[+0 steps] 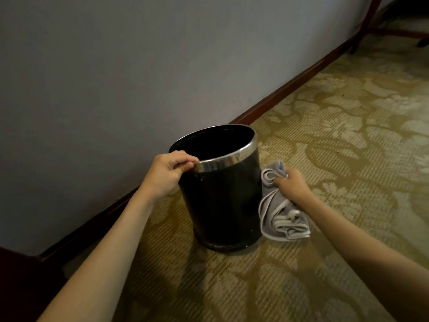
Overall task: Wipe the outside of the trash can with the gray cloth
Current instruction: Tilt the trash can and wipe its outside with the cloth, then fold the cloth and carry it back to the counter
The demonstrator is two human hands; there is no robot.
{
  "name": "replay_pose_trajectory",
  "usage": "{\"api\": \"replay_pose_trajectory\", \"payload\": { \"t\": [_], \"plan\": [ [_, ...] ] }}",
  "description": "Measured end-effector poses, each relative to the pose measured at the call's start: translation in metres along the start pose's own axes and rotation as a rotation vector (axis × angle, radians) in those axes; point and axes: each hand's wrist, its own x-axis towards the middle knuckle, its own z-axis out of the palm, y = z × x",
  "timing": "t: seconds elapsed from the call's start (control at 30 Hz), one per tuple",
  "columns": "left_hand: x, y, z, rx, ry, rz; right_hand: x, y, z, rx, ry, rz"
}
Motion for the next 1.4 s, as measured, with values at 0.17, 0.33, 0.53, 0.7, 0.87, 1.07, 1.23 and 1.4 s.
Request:
{"api": "replay_pose_trajectory", "payload": {
  "t": [0.17, 0.33, 0.53, 0.7, 0.87, 1.07, 1.23, 1.4],
  "plan": [
    [-0.028, 0.022, 0.021, 0.177, -0.194, 0.220, -0.004, -0.023, -0.035, 0.144, 0.159, -0.127],
    [-0.052, 0.030, 0.027, 0.261, -0.361, 0.202, -0.019, -0.035, -0.059, 0.128, 0.223, -0.190],
    [-0.059, 0.045, 0.014, 0.261, -0.655, 0.049, -0.042, -0.065, -0.077, 0.166, 0.241, -0.380],
    [-0.029, 0.067, 0.005, 0.047, -0.352, -0.102, -0.055, -0.093, -0.088, 0.316, 0.302, -0.471],
    [0.003, 0.094, 0.023, -0.008, -0.161, -0.157, -0.060, -0.133, -0.094, 0.735, 0.229, -0.439],
    [0.029, 0.115, 0.046, -0.490, -0.256, -0.477, -0.045, -0.166, -0.095, 1.062, 0.215, -0.366],
    [0.055, 0.127, 0.036, -0.741, 0.029, -0.617, -0.029, -0.195, -0.095, 1.169, 0.142, -0.200],
    [0.079, 0.186, -0.019, -0.988, 0.236, -0.838, -0.040, -0.257, -0.123, 1.168, 0.022, -0.035]
  ]
}}
